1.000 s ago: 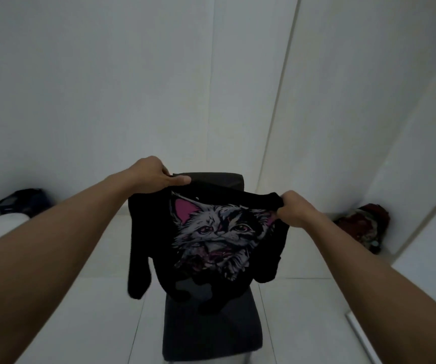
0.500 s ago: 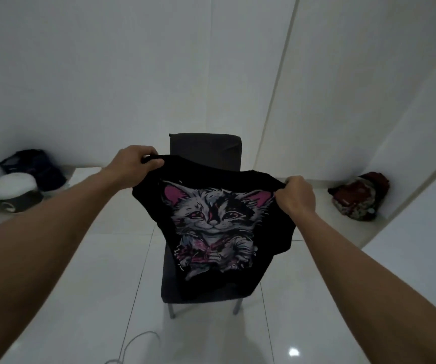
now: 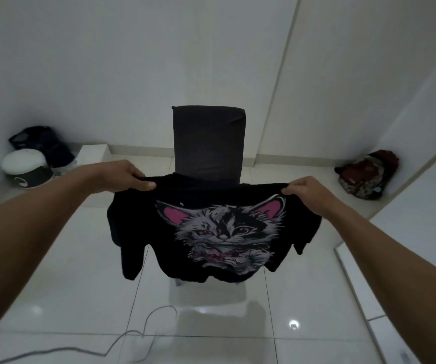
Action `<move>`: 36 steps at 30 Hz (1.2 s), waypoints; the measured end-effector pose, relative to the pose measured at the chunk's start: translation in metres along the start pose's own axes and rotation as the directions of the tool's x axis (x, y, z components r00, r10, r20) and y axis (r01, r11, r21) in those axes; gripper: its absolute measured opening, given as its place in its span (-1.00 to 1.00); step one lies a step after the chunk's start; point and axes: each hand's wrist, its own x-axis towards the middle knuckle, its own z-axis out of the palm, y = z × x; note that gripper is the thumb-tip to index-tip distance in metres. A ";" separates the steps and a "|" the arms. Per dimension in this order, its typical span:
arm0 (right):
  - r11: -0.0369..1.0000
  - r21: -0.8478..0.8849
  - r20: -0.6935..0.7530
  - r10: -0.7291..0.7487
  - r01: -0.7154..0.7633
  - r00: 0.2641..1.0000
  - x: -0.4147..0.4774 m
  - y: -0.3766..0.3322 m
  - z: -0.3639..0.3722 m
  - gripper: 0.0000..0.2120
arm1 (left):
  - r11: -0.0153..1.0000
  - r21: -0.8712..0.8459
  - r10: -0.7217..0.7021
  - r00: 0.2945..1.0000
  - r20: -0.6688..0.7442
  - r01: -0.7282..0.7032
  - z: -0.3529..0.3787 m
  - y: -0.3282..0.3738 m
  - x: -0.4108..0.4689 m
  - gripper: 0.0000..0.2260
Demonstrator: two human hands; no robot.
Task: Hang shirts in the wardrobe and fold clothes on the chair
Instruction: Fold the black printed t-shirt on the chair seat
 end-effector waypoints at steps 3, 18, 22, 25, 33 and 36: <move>0.992 -0.121 0.079 -0.023 0.032 0.997 -0.008 -0.004 0.005 -0.72 | 0.981 -0.191 0.012 0.999 -0.032 -0.018 0.009 -0.015 0.000 -0.79; 0.933 -0.358 0.076 0.047 -0.017 0.996 0.094 0.095 0.103 -0.87 | 0.986 -0.124 -0.112 0.994 0.014 0.113 0.100 -0.079 0.142 -0.86; 0.866 -0.500 0.082 0.037 0.009 0.996 0.194 0.136 0.137 -0.82 | 0.973 -0.161 -0.189 0.974 -0.122 0.168 0.124 -0.095 0.246 -0.79; 0.804 -0.594 0.065 0.014 0.028 0.998 0.273 0.168 0.157 -0.71 | 0.976 -0.095 -0.211 0.952 -0.223 0.194 0.136 -0.108 0.322 -0.73; 0.681 -0.733 -0.092 -0.098 0.000 0.991 0.428 0.237 0.228 -0.65 | 0.952 -0.220 -0.282 0.890 -0.359 0.212 0.199 -0.152 0.498 -0.80; 0.681 -0.729 -0.158 -0.067 -0.070 0.985 0.437 0.249 0.260 -0.62 | 0.966 -0.204 -0.230 0.897 -0.377 0.161 0.235 -0.158 0.514 -0.84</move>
